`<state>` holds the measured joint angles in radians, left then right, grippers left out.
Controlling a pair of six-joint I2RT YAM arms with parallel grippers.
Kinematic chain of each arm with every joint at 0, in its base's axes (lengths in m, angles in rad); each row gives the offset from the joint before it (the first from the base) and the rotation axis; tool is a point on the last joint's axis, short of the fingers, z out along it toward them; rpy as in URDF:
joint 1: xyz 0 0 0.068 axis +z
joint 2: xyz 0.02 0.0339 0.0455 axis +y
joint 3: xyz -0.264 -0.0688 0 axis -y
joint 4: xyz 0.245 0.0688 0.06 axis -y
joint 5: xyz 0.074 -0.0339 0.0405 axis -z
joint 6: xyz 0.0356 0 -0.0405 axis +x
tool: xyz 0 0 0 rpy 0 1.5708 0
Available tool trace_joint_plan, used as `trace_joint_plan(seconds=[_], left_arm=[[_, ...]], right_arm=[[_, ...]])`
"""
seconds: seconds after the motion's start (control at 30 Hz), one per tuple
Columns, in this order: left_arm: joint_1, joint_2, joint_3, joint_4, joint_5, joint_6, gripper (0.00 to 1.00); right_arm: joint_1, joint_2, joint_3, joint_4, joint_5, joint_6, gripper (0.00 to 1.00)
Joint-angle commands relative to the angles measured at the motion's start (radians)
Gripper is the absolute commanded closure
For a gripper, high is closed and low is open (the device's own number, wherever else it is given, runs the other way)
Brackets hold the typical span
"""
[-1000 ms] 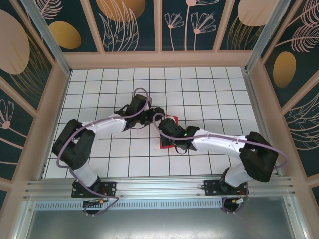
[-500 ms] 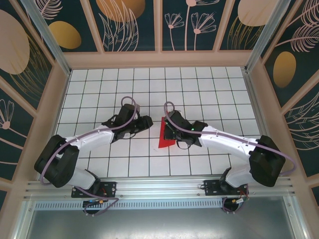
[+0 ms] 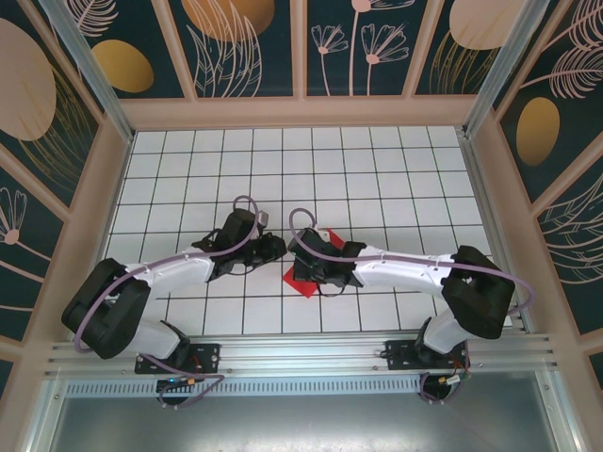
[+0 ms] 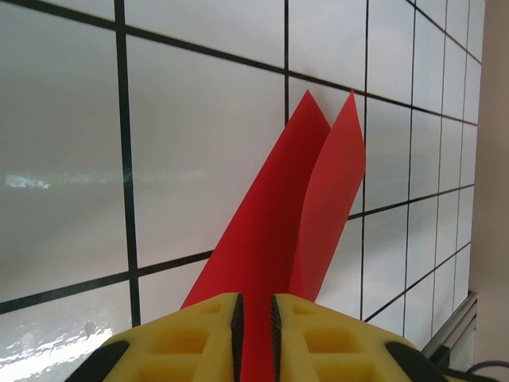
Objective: Fold a paper plane with a square sheet of paper (pick it up from the middle)
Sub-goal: Fold the triangle a second time at the center of the table.
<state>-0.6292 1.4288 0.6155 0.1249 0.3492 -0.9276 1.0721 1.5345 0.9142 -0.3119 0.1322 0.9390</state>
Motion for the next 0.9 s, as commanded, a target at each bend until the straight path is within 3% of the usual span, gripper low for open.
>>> trace_joint_plan(seconds=[0.0,0.3,0.87], left_arm=[[-0.015,0.028,-0.018,0.022,0.052,0.015,0.85],[-0.084,0.071,-0.06,0.019,0.062,0.011,0.97],[-0.106,0.18,-0.074,0.024,0.021,0.039,0.97]], right_arm=[[-0.01,0.002,0.01,0.056,-0.015,0.0,1.0],[-0.032,-0.025,-0.083,0.163,-0.095,0.001,1.0],[-0.072,-0.072,-0.184,0.257,-0.209,-0.056,0.98]])
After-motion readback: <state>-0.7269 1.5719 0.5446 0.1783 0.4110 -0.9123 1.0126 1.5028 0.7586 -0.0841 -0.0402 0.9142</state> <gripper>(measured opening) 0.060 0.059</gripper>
